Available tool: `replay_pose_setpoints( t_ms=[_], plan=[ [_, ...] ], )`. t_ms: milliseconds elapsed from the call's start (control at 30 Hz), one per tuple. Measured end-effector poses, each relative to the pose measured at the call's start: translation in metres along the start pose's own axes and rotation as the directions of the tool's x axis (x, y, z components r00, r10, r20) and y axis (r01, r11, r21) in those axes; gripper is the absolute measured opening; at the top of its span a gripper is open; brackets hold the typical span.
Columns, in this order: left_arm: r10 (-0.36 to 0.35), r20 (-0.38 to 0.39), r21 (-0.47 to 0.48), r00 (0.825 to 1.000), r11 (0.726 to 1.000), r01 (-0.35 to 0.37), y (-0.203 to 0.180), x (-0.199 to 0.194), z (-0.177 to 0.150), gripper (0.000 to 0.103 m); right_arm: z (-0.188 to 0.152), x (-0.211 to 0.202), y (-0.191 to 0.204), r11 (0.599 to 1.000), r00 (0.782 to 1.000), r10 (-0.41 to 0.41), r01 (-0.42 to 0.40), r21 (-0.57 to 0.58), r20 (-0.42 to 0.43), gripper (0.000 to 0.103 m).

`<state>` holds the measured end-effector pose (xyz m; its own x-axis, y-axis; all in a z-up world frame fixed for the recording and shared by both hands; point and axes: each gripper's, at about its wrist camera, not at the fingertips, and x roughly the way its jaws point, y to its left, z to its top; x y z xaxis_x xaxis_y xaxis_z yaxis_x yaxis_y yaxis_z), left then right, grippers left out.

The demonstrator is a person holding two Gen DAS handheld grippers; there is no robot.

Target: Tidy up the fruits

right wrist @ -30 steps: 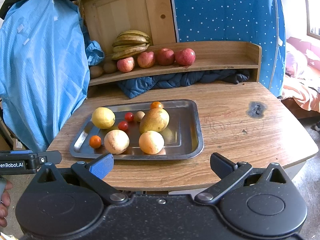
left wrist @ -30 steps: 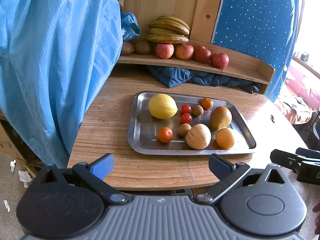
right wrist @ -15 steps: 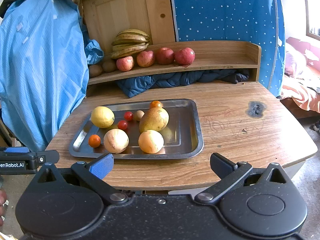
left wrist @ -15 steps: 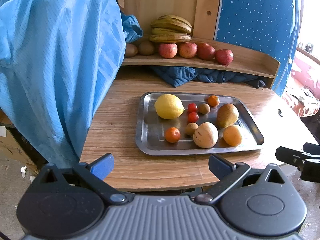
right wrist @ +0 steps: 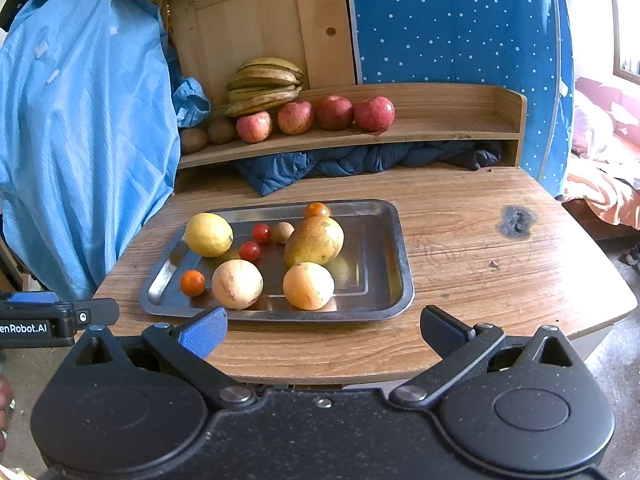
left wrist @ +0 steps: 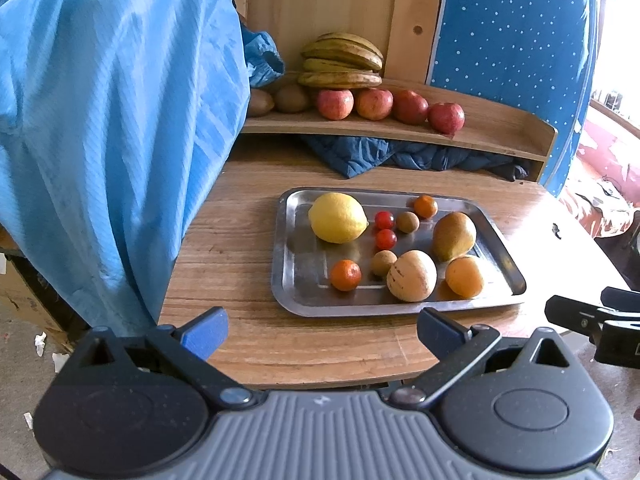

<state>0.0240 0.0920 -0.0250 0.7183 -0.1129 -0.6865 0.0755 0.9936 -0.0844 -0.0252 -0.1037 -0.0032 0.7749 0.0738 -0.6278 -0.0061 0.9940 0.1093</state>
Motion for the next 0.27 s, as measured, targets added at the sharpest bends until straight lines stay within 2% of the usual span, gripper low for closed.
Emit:
replay_pose_setpoints(
  t_ms=[267],
  plan=[
    [-0.007, 0.003, -0.008, 1.0, 1.0, 0.007, -0.0025, 0.0056, 0.0057, 0.102, 0.0034, 0.0011, 0.0012, 1.0, 1.0, -0.006, 0.006, -0.008, -0.003, 0.102]
  ],
)
